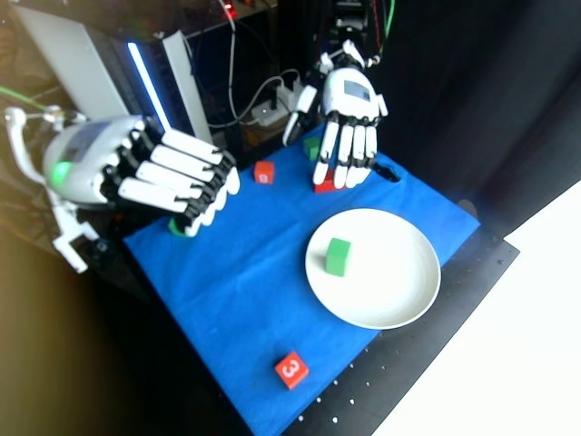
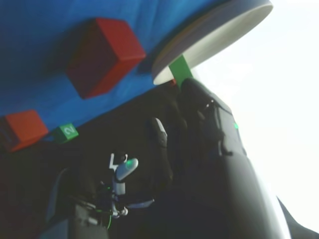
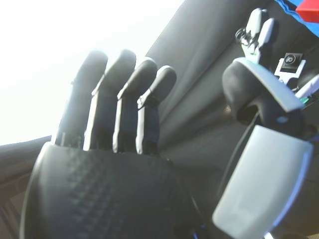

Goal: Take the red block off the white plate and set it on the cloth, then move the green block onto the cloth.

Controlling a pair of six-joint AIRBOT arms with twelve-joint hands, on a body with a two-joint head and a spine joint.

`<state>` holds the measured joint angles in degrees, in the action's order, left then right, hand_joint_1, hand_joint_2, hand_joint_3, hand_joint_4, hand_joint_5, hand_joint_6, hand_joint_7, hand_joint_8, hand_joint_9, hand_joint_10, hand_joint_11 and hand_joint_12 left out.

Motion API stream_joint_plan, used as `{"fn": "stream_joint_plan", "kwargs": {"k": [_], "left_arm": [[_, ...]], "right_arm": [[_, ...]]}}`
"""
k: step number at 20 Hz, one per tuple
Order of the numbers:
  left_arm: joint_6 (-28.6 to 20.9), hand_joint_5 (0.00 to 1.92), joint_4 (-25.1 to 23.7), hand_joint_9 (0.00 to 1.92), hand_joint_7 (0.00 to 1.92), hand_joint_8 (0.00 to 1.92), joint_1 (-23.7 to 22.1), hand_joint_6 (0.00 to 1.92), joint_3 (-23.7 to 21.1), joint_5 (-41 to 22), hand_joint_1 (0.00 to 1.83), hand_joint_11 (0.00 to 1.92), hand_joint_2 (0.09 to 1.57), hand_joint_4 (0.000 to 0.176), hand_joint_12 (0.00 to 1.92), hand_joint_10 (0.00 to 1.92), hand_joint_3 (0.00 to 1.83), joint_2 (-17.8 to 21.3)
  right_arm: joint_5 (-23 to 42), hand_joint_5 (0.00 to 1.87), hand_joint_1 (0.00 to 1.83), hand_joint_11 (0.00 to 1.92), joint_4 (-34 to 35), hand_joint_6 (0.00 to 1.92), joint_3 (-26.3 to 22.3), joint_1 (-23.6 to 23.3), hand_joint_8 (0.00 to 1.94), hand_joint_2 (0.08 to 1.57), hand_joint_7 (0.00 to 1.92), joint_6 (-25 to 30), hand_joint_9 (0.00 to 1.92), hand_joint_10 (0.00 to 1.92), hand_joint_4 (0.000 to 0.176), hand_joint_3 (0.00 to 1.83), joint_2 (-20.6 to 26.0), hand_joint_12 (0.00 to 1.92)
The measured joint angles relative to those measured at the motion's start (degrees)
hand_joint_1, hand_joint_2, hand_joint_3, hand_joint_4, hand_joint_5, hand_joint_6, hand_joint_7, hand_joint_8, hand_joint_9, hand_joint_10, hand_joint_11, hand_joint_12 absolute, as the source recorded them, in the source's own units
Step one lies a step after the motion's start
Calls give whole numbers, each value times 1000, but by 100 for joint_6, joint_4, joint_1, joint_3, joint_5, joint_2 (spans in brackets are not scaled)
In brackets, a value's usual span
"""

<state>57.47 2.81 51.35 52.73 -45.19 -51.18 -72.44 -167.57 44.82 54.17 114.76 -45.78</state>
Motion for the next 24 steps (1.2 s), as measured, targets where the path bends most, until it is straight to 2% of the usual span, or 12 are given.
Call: {"fn": "stream_joint_plan", "kwargs": {"k": [1, 3, 5, 7, 9, 10, 12, 14, 15, 17, 20, 24], "left_arm": [[17, 412, 70, 200, 336, 16, 0, 9, 4, -57, 255, 0, 1170, 107, 1374, 455, 5, 2], [240, 439, 393, 222, 393, 9, 0, 11, 24, -361, 194, 0, 1274, 82, 1195, 380, 0, 4], [715, 473, 680, 279, 435, 7, 0, 13, 13, -566, 264, 0, 1311, 52, 1125, 311, 1, 68], [1147, 504, 1005, 309, 477, 22, 0, 25, -35, -780, 256, 0, 1310, 59, 1118, 316, 1, 118], [1182, 525, 1130, 330, 498, 12, 0, 21, -42, -953, 248, 0, 1315, 79, 1108, 261, 3, 136], [1215, 542, 1187, 334, 508, 14, 2, 25, -42, -1038, 270, 0, 1315, 67, 1129, 257, 1, 136], [1486, 628, 1410, 408, 601, 42, 2, 51, -52, -1132, 310, 0, 1289, 9, 1177, 270, 0, 173], [1753, 628, 1576, 411, 608, 37, 2, 43, -94, -1209, 277, 0, 1286, 20, 1156, 259, 0, 236], [1840, 680, 1668, 430, 651, 40, 2, 49, -127, -1261, 401, 0, 1285, 0, 1186, 245, 0, 258], [1899, 702, 1714, 500, 696, 54, 2, 51, -127, -1290, 407, 31, 1276, 14, 1372, 322, 0, 258], [1930, 762, 1834, 398, 706, 54, 2, 35, -127, -1342, 371, 100, 1278, 0, 1452, 717, 1, 262], [1943, 790, 1869, 379, 709, 49, 2, 37, -127, -1392, 315, 82, 1288, 8, 1433, 731, 0, 282]], "right_arm": [[4, 501, 1106, 483, 4, 1217, 24, 0, 1403, 425, 499, 0, 522, 1590, 0, 962, 0, 1908], [39, 453, 1151, 541, 76, 1159, 192, 0, 1285, 485, 524, 2, 514, 1509, 0, 785, -13, 1831], [249, 458, 1123, 580, 240, 1132, 396, -107, 1274, 449, 513, -4, 525, 1559, 0, 819, -109, 1834], [597, 424, 1105, 512, 267, 1073, 599, -378, 1207, 490, 480, -15, 457, 1484, 0, 771, -275, 1821], [929, 418, 1117, 402, 92, 916, 780, -706, 1077, 627, 464, -13, 418, 1333, 0, 499, -485, 1772], [1078, 403, 1112, 312, -2, 844, 866, -852, 1038, 702, 421, -13, 358, 1301, 0, 371, -599, 1771], [1488, 473, 1084, 216, -85, 643, 1095, -1132, 853, 744, 407, 2, 305, 1246, 0, 223, -835, 1823], [1851, 508, 1074, 208, -44, 542, 1427, -1429, 853, 772, 390, 0, 291, 1268, 0, 179, -1108, 1819], [2046, 623, 1135, 205, -17, 166, 1613, -1558, 341, 844, 536, -4, 366, 874, 0, 69, -1268, 1598], [2354, 637, 1098, 127, -28, 23, 1799, -1703, 107, 867, 629, -4, 410, 743, 0, 11, -1475, 1577], [2889, 629, 1133, 233, -63, 4, 2186, -1928, 15, 857, 571, 0, 429, 676, 0, 0, -1893, 1494], [3456, 643, 1111, 237, -74, 3, 2573, -2170, 3, 846, 630, 2, 560, 325, 0, 0, -2304, 1361]]}}
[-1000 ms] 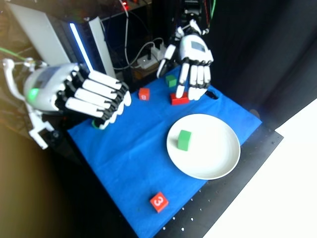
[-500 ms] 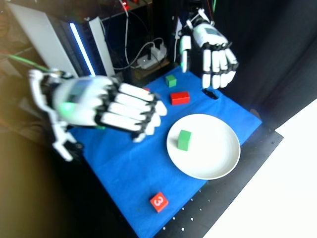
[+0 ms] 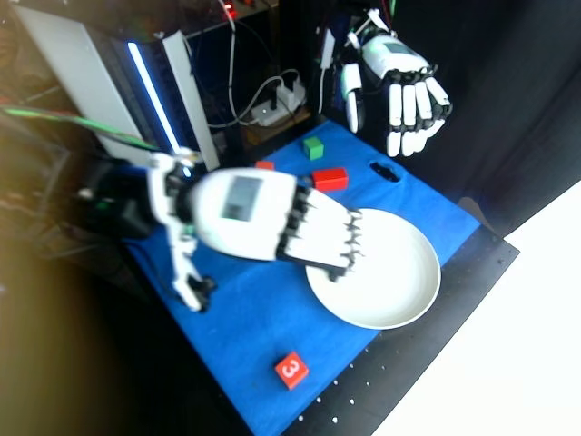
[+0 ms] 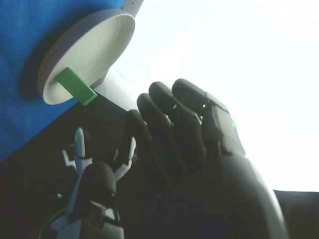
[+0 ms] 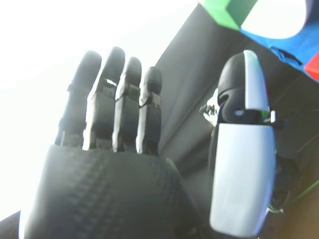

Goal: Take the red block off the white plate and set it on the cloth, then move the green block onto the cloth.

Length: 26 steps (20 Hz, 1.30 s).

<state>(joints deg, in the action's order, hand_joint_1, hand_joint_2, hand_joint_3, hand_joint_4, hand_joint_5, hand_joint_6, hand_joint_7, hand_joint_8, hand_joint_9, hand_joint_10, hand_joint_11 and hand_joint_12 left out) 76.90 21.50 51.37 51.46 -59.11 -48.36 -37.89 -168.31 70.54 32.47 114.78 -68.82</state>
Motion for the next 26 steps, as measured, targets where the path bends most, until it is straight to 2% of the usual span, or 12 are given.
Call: {"fn": "stream_joint_plan", "kwargs": {"k": [1, 3, 4, 5, 9, 11, 13, 15, 18, 20, 22, 26], "left_arm": [[0, 800, -4, 384, 718, 52, 0, 39, 0, -9, 323, 93, 1288, 1, 1444, 746, 0, 0], [0, 820, -15, 393, 745, 68, 0, 40, 0, -17, 314, 93, 1282, 5, 1504, 811, 0, 0], [2, 820, -9, 393, 745, 68, 0, 40, 0, -24, 314, 93, 1282, 5, 1504, 811, 0, 0], [2, 832, 2, 380, 756, 87, 0, 38, 0, -33, 319, 94, 1287, 0, 1525, 883, 0, 0], [2, 854, -9, 353, 742, 146, 0, 46, -20, -39, 344, 86, 1281, 24, 1585, 982, 0, 0], [2, 881, 7, 380, 690, 340, 0, 59, -20, -55, 320, 129, 1268, 28, 1570, 1011, 0, 0], [7, 888, 15, 382, 621, 539, 0, 56, -26, -72, 335, 154, 1263, 35, 1580, 1064, 1, 0], [7, 903, 9, 354, 567, 663, 0, 65, -48, -79, 345, 167, 1256, 36, 1599, 1135, 0, 0], [7, 903, 9, 309, 506, 765, 0, 81, -61, -111, 326, 143, 1242, 75, 1628, 1151, 0, 0], [7, 895, 13, 313, 489, 808, 0, 93, -61, -138, 313, 138, 1253, 88, 1622, 1151, 1, 0], [7, 893, 24, 318, 485, 830, 0, 104, -72, -157, 338, 125, 1253, 77, 1633, 1167, 0, 0], [7, 888, -4, 327, 486, 842, 0, 118, -85, -166, 325, 156, 1258, 82, 1620, 1183, 1, 0]], "right_arm": [[66, 646, 1085, 210, -20, 2, 68, -20, 0, 850, 593, 0, 555, 302, 0, 0, -76, 1385], [269, 668, 1049, 92, -22, 1, 199, -42, 12, 867, 678, 0, 361, 915, 0, 0, -232, 1727], [317, 668, 1049, 92, -26, 1, 229, -42, 12, 867, 678, 0, 361, 915, 0, 0, -271, 1727], [380, 690, 994, 3, -22, 3, 280, -42, 11, 851, 691, -2, 306, 901, 0, 0, -337, 1676], [553, 665, 1049, 4, -22, 0, 391, -42, 0, 883, 626, -2, 421, 506, 0, 2, -490, 1567], [629, 668, 1046, 109, -20, 0, 485, -42, 0, 893, 626, -2, 576, 213, 0, 1, -581, 1407], [697, 677, 1068, 70, 0, 1, 619, -42, 3, 902, 645, -2, 587, 171, 0, 2, -673, 1503], [804, 664, 1059, 100, 33, 2, 717, -42, 3, 925, 635, -2, 598, 124, 0, 4, -739, 1407], [946, 688, 1085, 71, 74, 9, 817, -42, 6, 948, 668, -2, 623, 79, 0, 5, -804, 1353], [1001, 713, 1136, 49, 87, 5, 896, -42, 8, 977, 698, -2, 659, 74, 0, 4, -857, 1478], [1056, 749, 1198, 97, 96, 12, 946, -42, 27, 996, 767, -2, 732, 96, 0, 5, -903, 1478], [1130, 854, 1305, 189, 111, 14, 1012, -42, 45, 1028, 932, 2, 873, 178, 0, 1, -981, 1520]]}}
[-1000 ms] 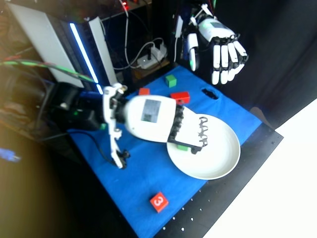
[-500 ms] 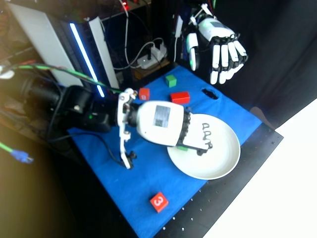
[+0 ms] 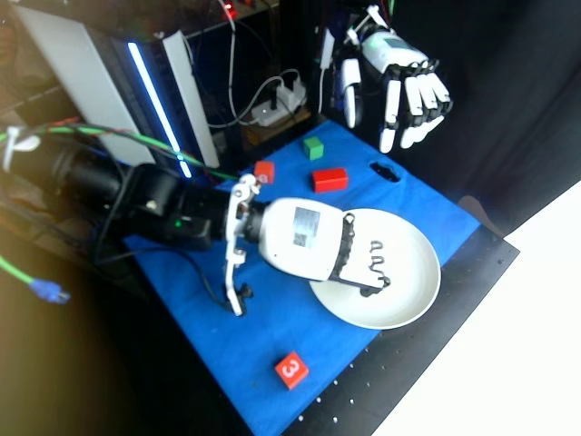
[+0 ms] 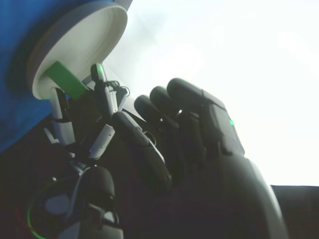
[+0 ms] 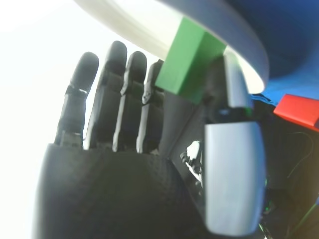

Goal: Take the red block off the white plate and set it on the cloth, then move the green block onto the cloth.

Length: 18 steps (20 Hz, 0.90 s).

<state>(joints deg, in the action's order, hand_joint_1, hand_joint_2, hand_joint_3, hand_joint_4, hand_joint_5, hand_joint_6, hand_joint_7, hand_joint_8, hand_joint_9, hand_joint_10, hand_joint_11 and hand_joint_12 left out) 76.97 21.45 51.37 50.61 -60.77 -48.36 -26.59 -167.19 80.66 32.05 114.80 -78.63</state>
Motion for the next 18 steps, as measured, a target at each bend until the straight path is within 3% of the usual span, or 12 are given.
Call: {"fn": "stream_joint_plan", "kwargs": {"k": [1, 2, 4, 6, 7, 8, 10, 13, 14, 15, 17, 18], "left_arm": [[0, 881, 0, 324, 490, 819, 0, 126, 2, 2, 331, 154, 1264, 84, 1623, 1169, 0, 0], [0, 884, 0, 331, 502, 815, 0, 131, 0, 2, 329, 159, 1262, 90, 1627, 1169, 0, 0], [0, 870, 9, 317, 485, 828, 0, 146, 0, -2, 314, 138, 1272, 91, 1635, 1186, 0, 0], [0, 854, 7, 312, 471, 859, 7, 179, -2, -11, 317, 132, 1275, 93, 1643, 1205, 0, 0], [0, 825, 17, 298, 453, 889, 28, 228, -7, -37, 339, 137, 1275, 91, 1660, 1233, 0, 0], [0, 818, 39, 301, 480, 820, 35, 255, -7, -39, 367, 129, 1274, 79, 1656, 1189, 0, 0], [0, 819, 68, 292, 501, 759, 42, 282, -4, -50, 400, 100, 1267, 63, 1675, 1165, 0, 0], [-2, 801, 68, 323, 510, 702, 42, 289, -7, -66, 427, 75, 1281, 43, 1580, 1067, 1, 0], [0, 794, 79, 329, 528, 670, 68, 283, -7, -81, 427, 47, 1279, 48, 1559, 1033, 0, 0], [0, 595, 136, 302, 527, 641, 79, 1500, -42, -81, 763, 74, 1323, 171, 1571, 1076, 2, 4], [-2, 588, 90, 296, 517, 632, 107, 1544, -50, -103, 776, 89, 1326, 175, 1570, 1084, 1, 7], [-2, 599, 136, 289, 518, 625, 120, 1535, -79, -103, 789, 76, 1319, 176, 1583, 1085, 0, 15]], "right_arm": [[2, 908, 1257, 261, 4, 754, 7, 0, 813, 1099, 1030, -2, 916, 276, 0, 0, -4, 1537], [4, 899, 1243, 348, 4, 937, 9, 0, 1020, 1120, 1021, -2, 942, 479, 0, 0, -4, 1557], [0, 931, 1219, 377, 15, 1120, 11, 0, 1039, 1141, 921, 0, 867, 488, 0, 2, -4, 1407], [2, 950, 1223, 379, 22, 1134, 11, 0, 1034, 1144, 898, 2, 863, 467, 0, 0, -4, 1363], [0, 918, 1332, 443, 24, 1177, 11, 0, 983, 1152, 891, 0, 777, 1184, 0, 8, -4, 1363], [-2, 910, 1356, 502, 26, 1172, 11, 0, 964, 1153, 907, 2, 782, 1311, 0, 0, -4, 1308], [-2, 921, 1370, 614, 24, 1134, 9, -9, 907, 1133, 960, 0, 830, 1289, 0, 0, -4, 1302], [-15, 946, 1376, 635, 20, 1009, -94, -81, 899, 1118, 990, -2, 866, 1301, 0, 0, 76, 1390], [-63, 1009, 1273, 607, -17, 865, -192, -114, 986, 1098, 1037, -4, 885, 1102, 0, 0, 162, 1548], [-280, 932, 1371, 634, -26, 862, -433, -125, 1069, 1134, 945, -2, 837, 1419, 0, 2, 393, 1687], [-428, 902, 1372, 623, -50, 919, -608, -125, 1081, 1143, 939, -2, 821, 1435, 0, 1, 573, 1674], [-584, 897, 1375, 650, -87, 1012, -796, -125, 994, 1134, 972, -2, 841, 1374, 0, 0, 758, 1596]]}}
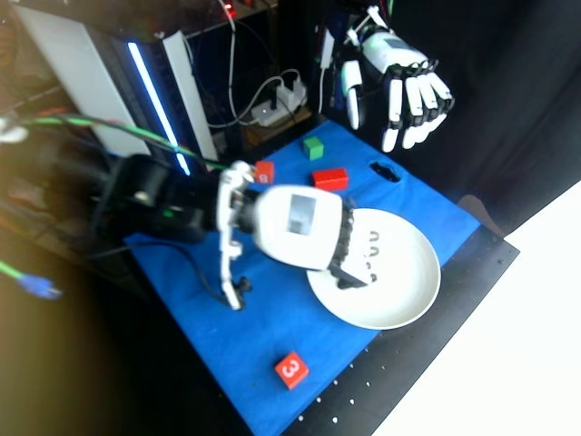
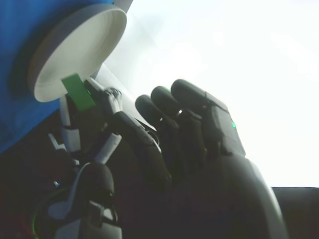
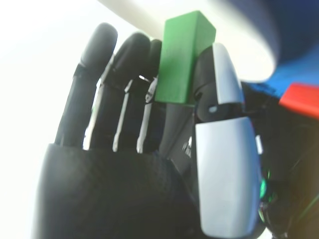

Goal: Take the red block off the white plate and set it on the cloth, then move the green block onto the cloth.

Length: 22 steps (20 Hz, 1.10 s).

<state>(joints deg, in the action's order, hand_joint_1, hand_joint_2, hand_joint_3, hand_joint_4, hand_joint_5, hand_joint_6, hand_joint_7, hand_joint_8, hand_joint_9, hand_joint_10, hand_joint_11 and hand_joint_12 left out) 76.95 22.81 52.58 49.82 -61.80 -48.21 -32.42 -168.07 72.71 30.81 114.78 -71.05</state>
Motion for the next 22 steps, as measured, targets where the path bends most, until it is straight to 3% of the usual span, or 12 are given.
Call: {"fn": "stream_joint_plan", "kwargs": {"k": [2, 7, 9, 11, 13, 14, 15, 16, 17, 19, 21, 22], "left_arm": [[0, 592, -15, 298, 523, 587, 33, 1546, -17, -20, 783, 65, 1323, 176, 1532, 1025, 0, 57], [0, 571, 101, 329, 560, 478, 208, 1575, -122, -227, 763, 70, 1337, 176, 1469, 867, 0, 173], [0, 566, 120, 345, 561, 477, 264, 1581, -146, -297, 758, 88, 1339, 176, 1481, 870, 0, 205], [2, 556, 179, 342, 559, 478, 302, 1595, -166, -328, 749, 88, 1345, 176, 1506, 890, 1, 208], [2, 566, 210, 333, 564, 511, 376, 1581, -203, -413, 759, 94, 1339, 176, 1548, 963, 0, 214], [0, 567, 210, 338, 568, 517, 391, 1581, -210, -426, 759, 109, 1339, 176, 1553, 971, 0, 225], [2, 577, 227, 334, 570, 503, 417, 943, -210, -468, 533, 109, 1285, 70, 1536, 958, 0, 232], [2, 592, 245, 338, 577, 494, 439, 1418, -210, -533, 731, 121, 1309, 155, 1551, 968, 12, 232], [-2, 571, 271, 326, 574, 487, 498, 1550, -219, -597, 753, 108, 1331, 172, 1558, 975, 8, 234], [2, 554, 319, 274, 534, 562, 577, 1598, -282, -647, 748, 45, 1348, 176, 1602, 1010, 1, 249], [2, 547, 337, 314, 550, 474, 612, 1608, -282, -704, 744, 7, 1353, 176, 1479, 794, 0, 262], [0, 549, 341, 355, 587, 380, 634, 1606, -282, -772, 746, 1, 1351, 176, 1425, 658, 1, 275]], "right_arm": [[-275, 878, 1373, 616, -68, 1122, -313, 0, 962, 1134, 1005, 0, 812, 1333, 0, 3, 337, 1541], [-1237, 870, 1367, 616, -219, 1056, -1064, 216, 1176, 1158, 905, 0, 782, 1438, 0, 2, 1095, 1722], [-1484, 859, 1372, 712, -254, 1092, -1322, 452, 1069, 1141, 973, 2, 846, 1340, 0, 0, 1283, 1709], [-1818, 948, 1260, 643, -254, 913, -1574, 706, 1153, 1122, 1021, 103, 882, 1388, 0, 0, 1499, 1866], [-2238, 1002, 1268, 675, -254, 782, -1794, 975, 1240, 1118, 995, 122, 878, 1463, 0, 0, 1711, 1855], [-2367, 914, 1346, 686, -254, 886, -1880, 1093, 1305, 1158, 907, 131, 769, 1487, 0, 2, 1788, 1859], [-2577, 901, 1361, 716, -254, 905, -1991, 1290, 1328, 1166, 879, 197, 754, 1492, 0, 3, 1884, 1870], [-2667, 959, 1371, 813, -254, 840, -2037, 1405, 1237, 1145, 897, 258, 817, 1442, 0, 0, 1923, 1820], [-2785, 996, 1377, 817, -254, 836, -2096, 1574, 1146, 1127, 924, 385, 859, 1373, 0, 0, 1967, 1743], [-2924, 999, 1381, 821, -254, 895, -2223, 1810, 1061, 1111, 943, 459, 913, 1283, 0, 0, 2046, 1639], [-2986, 941, 1373, 741, -254, 959, -2302, 1934, 1195, 1139, 888, 468, 823, 1404, 0, 6, 2081, 1760], [-3027, 967, 1379, 746, -254, 919, -2352, 2050, 1095, 1126, 952, 483, 836, 1377, 0, 0, 2100, 1716]]}}
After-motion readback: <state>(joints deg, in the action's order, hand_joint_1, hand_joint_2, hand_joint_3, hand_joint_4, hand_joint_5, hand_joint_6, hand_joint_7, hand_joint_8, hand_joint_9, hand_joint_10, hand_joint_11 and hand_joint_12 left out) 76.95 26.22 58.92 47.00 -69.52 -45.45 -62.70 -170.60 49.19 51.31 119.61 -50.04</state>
